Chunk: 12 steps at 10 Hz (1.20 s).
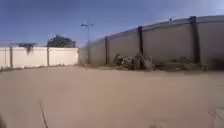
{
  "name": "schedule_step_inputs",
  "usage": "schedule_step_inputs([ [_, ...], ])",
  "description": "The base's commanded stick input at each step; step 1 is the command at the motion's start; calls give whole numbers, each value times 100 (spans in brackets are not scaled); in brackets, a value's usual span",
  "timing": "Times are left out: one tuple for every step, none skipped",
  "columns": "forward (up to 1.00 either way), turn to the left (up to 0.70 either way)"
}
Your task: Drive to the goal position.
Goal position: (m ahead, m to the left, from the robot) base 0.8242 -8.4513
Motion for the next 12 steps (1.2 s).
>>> schedule_step_inputs([
  [0,-45],
  [0,-45],
  [0,-45],
  [0,-45],
  [0,-45],
  [0,-45],
  [0,-45],
  [0,-45],
  [0,-45],
  [0,-45],
  [0,-45],
  [0,-45],
])
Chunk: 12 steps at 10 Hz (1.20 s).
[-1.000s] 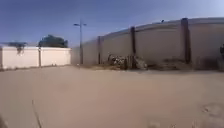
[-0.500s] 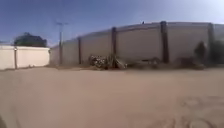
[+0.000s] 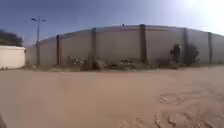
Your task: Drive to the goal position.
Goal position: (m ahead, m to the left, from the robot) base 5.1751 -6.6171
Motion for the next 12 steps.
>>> schedule_step_inputs([
  [0,-45],
  [0,-45],
  [0,-45],
  [0,-45],
  [0,-45],
  [0,-45],
  [0,-45],
  [7,-44],
  [73,-32],
  [100,0],
  [100,0],
  [100,0],
])
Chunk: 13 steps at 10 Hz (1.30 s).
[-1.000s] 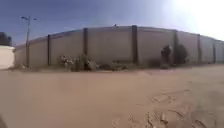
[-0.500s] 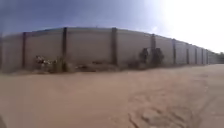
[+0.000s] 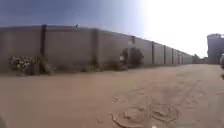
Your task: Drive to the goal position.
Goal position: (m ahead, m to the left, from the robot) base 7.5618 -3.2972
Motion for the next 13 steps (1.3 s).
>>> schedule_step_inputs([
  [100,0],
  [100,0],
  [100,0],
  [100,0],
  [100,0],
  [100,0],
  [100,0],
  [100,0],
  [100,0],
  [100,0],
  [100,-10],
  [100,-27],
  [100,-27],
])
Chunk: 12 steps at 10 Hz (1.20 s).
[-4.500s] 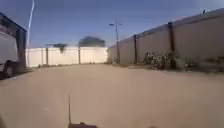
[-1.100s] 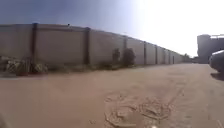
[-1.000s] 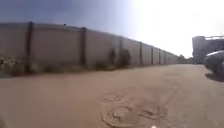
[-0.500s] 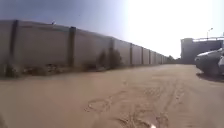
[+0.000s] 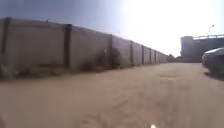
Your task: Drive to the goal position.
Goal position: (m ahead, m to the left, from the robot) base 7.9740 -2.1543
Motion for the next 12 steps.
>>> schedule_step_inputs([
  [100,-27],
  [100,-27],
  [100,-27],
  [100,-19],
  [100,-3],
  [100,0],
  [100,0],
  [100,0],
  [100,0],
  [100,0],
  [100,0],
  [100,0],
])
